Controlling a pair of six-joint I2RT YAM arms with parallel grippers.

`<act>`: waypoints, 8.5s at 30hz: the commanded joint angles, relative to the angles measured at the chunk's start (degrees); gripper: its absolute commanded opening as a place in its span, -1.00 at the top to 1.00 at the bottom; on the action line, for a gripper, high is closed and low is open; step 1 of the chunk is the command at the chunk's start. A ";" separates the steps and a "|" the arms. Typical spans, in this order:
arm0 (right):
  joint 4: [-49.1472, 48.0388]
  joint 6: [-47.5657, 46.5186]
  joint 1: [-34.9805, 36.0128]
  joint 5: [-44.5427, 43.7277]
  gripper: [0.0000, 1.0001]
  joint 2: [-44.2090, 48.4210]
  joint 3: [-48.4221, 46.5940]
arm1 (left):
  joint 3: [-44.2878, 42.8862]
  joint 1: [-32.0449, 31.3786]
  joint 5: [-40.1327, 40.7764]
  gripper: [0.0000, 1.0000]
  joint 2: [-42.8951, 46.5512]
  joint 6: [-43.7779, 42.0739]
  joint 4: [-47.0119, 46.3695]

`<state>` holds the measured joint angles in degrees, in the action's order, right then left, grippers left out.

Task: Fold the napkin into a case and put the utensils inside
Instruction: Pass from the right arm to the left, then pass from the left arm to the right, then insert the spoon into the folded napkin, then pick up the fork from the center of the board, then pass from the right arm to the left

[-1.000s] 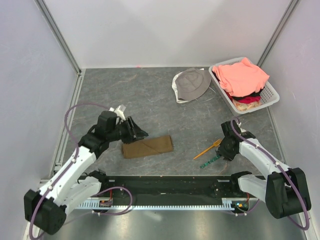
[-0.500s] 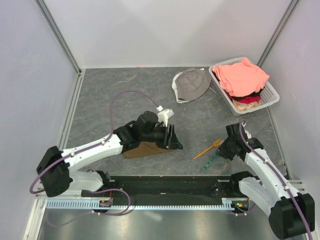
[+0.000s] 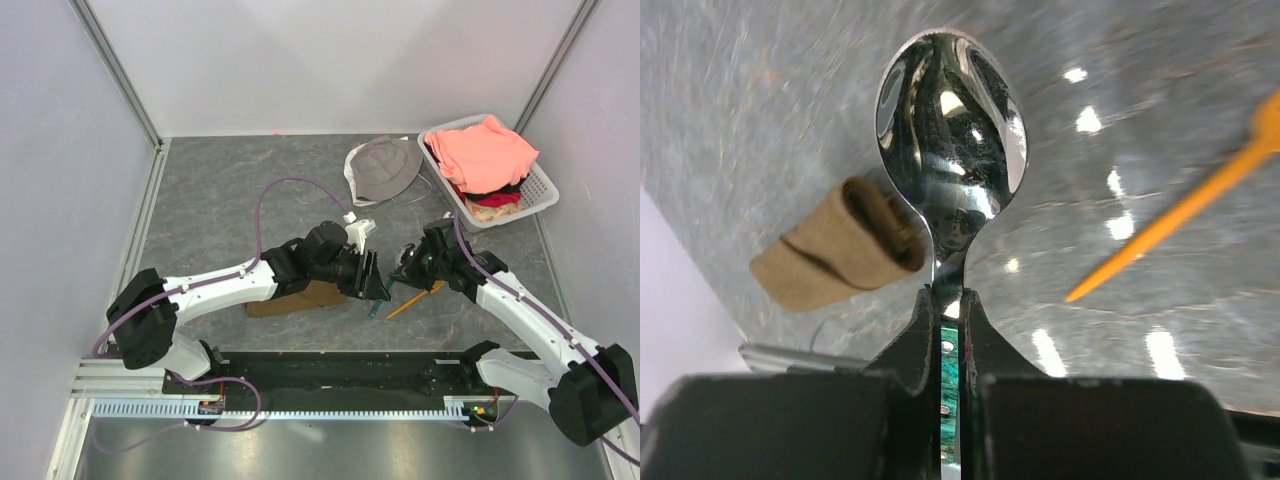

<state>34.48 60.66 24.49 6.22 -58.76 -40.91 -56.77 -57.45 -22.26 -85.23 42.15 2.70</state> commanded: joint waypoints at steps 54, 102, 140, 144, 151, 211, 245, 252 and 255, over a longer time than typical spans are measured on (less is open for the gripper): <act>-18.12 -45.90 1.17 39.73 -0.14 -10.58 -12.01 | 12.56 19.57 -22.65 0.96 26.52 -13.50 26.57; -32.81 -29.64 -3.13 22.09 1.00 -16.03 2.94 | 14.67 26.95 34.74 0.96 25.65 7.68 39.14; -41.41 -11.19 13.12 9.34 1.00 -27.37 -0.49 | 28.74 29.15 34.65 0.96 18.17 17.97 26.92; -44.14 -7.85 14.79 7.50 1.00 -28.69 -0.14 | 29.70 29.06 33.86 0.96 18.87 18.49 26.31; -47.22 -3.54 16.64 5.74 1.00 -31.76 -0.93 | 30.23 28.98 32.81 0.96 18.87 18.76 25.51; -1.69 9.47 5.92 -26.00 -0.04 -14.80 7.77 | 13.44 0.68 14.79 0.07 26.08 1.35 9.96; -29.29 9.03 34.31 -7.89 1.00 -17.97 -10.95 | 16.52 0.41 28.67 -0.04 28.97 15.59 24.63; -28.06 7.45 34.31 -9.30 1.00 -17.88 -9.98 | 18.63 0.32 29.55 -0.02 40.30 14.80 26.03; -28.06 7.28 34.31 -8.59 1.00 -18.05 -10.16 | 19.51 0.41 31.75 -0.04 45.14 15.85 28.67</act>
<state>7.35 68.27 58.57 -3.11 -77.10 -48.93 -38.37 -57.34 4.67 -44.86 55.77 27.29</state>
